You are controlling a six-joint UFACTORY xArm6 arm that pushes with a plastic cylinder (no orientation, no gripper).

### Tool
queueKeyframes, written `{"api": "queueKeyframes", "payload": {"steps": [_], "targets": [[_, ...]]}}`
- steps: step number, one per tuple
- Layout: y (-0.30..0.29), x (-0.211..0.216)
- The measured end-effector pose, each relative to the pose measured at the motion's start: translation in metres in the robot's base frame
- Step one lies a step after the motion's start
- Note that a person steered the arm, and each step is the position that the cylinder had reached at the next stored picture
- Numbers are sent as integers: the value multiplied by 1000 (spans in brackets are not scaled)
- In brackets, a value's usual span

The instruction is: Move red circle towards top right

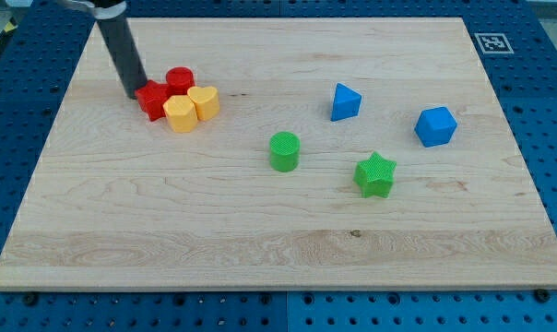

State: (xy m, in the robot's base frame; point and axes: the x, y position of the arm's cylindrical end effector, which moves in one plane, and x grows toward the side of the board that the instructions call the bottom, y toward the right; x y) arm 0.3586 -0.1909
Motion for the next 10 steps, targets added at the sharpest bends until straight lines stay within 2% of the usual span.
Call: {"api": "queueKeyframes", "payload": {"steps": [3, 4, 8, 10], "targets": [[-24, 26], [-24, 49], [39, 16], [62, -24]]}}
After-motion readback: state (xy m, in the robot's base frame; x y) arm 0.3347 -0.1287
